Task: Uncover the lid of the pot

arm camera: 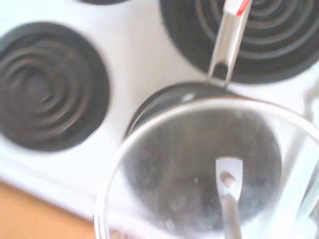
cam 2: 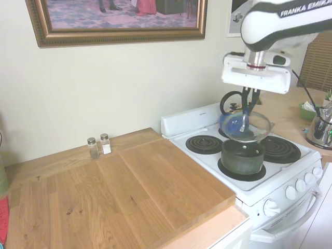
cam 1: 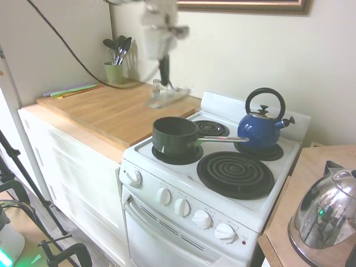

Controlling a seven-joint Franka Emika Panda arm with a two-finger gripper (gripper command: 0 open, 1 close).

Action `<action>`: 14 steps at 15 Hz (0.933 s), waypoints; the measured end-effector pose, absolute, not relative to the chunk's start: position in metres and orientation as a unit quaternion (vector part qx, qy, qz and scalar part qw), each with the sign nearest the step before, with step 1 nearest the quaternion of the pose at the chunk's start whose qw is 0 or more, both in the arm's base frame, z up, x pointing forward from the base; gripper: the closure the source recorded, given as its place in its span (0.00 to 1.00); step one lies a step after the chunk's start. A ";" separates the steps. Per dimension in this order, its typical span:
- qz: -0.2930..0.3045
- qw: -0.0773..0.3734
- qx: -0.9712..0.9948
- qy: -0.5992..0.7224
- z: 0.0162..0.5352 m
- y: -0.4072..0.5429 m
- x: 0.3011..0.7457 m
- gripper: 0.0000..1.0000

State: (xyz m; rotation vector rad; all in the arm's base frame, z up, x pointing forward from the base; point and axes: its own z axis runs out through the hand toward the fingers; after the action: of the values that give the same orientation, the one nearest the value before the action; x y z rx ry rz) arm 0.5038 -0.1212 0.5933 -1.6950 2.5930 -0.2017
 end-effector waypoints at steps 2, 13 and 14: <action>-0.089 0.018 -0.572 0.815 0.616 -0.037 0.495 1.00; -0.053 -0.048 -0.654 0.753 0.476 0.149 0.645 1.00; -0.050 -0.052 -0.658 0.749 0.463 0.158 0.654 1.00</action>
State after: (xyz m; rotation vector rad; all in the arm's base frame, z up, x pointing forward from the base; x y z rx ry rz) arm 0.6535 0.1579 0.4629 -2.1393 2.4362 -0.1634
